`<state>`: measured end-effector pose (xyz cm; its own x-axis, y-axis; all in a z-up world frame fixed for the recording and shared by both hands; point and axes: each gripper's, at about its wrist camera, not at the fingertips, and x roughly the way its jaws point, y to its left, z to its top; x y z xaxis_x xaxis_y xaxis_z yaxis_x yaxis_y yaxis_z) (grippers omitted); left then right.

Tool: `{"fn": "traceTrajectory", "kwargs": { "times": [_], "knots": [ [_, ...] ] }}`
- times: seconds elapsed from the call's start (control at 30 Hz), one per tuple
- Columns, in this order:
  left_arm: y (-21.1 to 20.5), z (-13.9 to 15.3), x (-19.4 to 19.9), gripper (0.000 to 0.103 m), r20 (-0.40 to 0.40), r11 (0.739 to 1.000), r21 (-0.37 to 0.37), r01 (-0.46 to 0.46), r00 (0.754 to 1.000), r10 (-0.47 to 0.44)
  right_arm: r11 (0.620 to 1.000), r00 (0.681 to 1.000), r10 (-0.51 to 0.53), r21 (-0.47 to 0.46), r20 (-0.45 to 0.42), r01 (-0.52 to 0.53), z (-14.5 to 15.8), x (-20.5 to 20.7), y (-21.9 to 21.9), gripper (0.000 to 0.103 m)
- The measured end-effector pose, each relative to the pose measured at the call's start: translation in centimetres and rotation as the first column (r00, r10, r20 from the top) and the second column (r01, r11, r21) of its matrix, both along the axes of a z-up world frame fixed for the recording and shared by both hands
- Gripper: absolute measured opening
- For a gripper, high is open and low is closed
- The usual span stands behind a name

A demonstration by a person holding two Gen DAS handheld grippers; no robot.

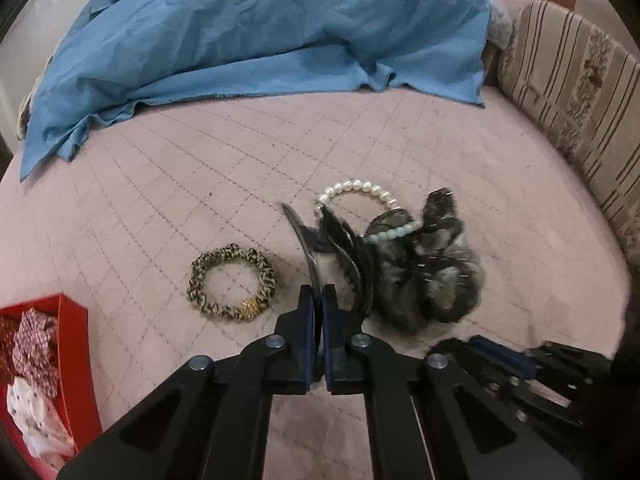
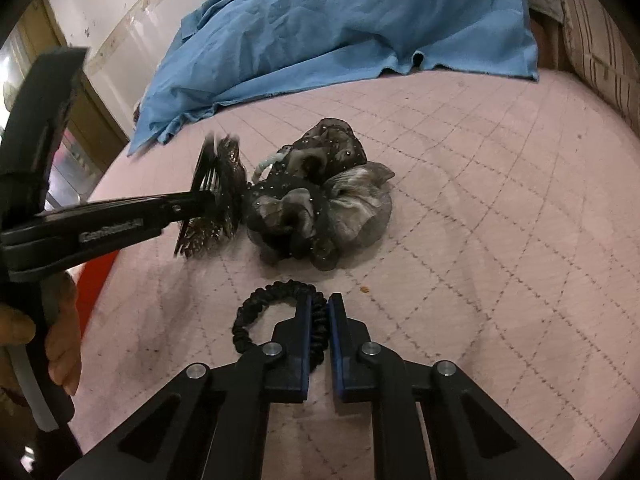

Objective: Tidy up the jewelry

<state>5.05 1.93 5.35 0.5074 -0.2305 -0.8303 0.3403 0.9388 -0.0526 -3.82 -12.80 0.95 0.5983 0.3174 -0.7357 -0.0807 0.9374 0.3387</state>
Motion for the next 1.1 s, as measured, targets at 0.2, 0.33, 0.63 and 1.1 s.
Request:
{"fn": "traceTrajectory", "kwargs": {
  "times": [0.2,0.33,0.63,1.1],
  "knots": [
    [0.5,2.0,-2.8,0.004,0.026,0.999,-0.031,0.019,1.000,-0.018,0.997,0.999,-0.033,0.072,-0.013,0.034,0.0,-0.1,-1.1,0.009],
    [1.1,3.2,-4.8,0.004,0.027,0.998,-0.058,0.012,1.000,-0.010,0.996,0.999,-0.043,0.074,0.008,0.042,0.5,-0.6,-1.3,0.009],
    [3.8,5.7,-10.7,0.004,0.074,0.997,-0.071,-0.026,0.997,0.032,0.992,0.996,-0.083,0.102,0.032,0.079,1.6,-2.6,-2.1,0.009],
    [16.3,6.7,-14.7,0.004,0.046,0.942,-0.176,-0.287,0.953,0.299,0.991,0.996,-0.054,0.124,0.078,0.045,6.4,-5.9,0.8,0.009]
  ]
}}
